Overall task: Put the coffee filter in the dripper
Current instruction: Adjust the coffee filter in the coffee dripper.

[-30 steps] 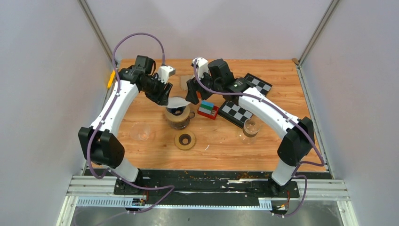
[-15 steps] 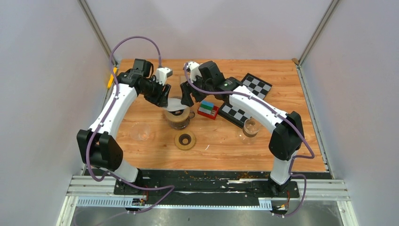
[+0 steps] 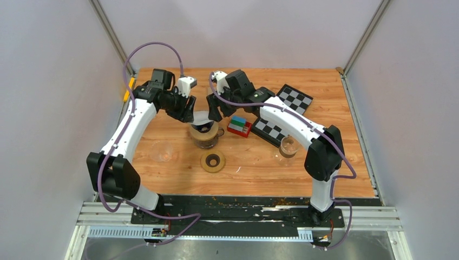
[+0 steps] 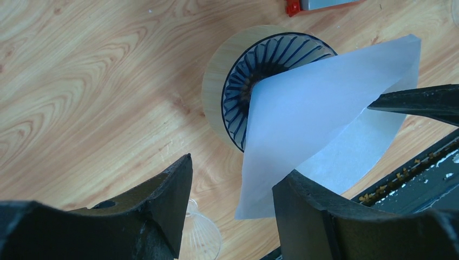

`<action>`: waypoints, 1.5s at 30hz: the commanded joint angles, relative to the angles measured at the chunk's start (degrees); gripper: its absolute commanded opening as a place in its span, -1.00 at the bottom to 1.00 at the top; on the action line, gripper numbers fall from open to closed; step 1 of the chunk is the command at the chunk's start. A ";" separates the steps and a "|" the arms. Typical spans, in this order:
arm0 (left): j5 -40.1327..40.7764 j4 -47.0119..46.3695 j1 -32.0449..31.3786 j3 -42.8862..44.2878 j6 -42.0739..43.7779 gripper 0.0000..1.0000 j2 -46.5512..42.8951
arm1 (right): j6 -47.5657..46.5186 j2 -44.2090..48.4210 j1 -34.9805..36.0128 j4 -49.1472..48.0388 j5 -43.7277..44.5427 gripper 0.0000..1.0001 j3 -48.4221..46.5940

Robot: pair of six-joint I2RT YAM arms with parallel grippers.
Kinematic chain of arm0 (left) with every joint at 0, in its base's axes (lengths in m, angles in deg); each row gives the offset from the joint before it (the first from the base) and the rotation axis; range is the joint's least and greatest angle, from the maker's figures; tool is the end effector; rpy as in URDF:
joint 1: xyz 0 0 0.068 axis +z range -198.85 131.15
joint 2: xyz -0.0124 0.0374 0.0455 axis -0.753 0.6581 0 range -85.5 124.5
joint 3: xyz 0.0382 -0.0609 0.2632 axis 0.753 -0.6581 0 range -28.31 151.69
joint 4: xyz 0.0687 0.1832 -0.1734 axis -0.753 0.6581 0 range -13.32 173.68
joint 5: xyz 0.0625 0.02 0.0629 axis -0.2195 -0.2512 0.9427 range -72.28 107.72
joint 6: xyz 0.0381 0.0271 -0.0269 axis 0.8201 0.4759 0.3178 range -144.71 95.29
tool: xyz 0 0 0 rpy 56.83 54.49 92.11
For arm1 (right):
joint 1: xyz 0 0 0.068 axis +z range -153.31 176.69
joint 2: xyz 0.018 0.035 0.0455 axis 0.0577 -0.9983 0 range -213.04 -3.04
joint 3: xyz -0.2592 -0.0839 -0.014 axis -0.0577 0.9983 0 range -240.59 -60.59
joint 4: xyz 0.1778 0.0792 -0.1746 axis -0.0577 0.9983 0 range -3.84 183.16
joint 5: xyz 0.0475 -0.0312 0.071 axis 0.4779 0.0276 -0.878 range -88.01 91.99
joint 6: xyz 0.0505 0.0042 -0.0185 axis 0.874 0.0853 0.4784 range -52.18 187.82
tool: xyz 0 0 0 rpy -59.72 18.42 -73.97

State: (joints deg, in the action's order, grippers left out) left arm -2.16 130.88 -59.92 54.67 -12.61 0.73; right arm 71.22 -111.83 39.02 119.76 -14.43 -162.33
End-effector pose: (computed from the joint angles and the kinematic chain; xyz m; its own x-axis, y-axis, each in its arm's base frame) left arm 0.3004 -0.0711 0.3324 -0.7334 0.3443 -0.5861 0.5254 0.8342 -0.1675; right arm 0.3167 0.3022 0.3223 -0.5285 -0.4045 -0.7464 -0.7745 0.5897 0.2288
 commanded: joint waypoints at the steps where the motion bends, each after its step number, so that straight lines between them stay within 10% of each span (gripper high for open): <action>1: -0.97 -1.98 0.53 0.62 -1.31 0.26 -1.24 | 0.66 -0.86 0.39 -0.69 1.28 0.30 -2.78; 45: -0.69 0.32 0.52 6.88 2.08 0.25 7.24 | 3.10 -1.48 1.19 -0.38 0.56 0.12 -2.18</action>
State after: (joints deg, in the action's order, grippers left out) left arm -1.70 129.83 -59.74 58.62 -12.41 7.49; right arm 72.93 -116.51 39.76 120.18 -13.30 -164.49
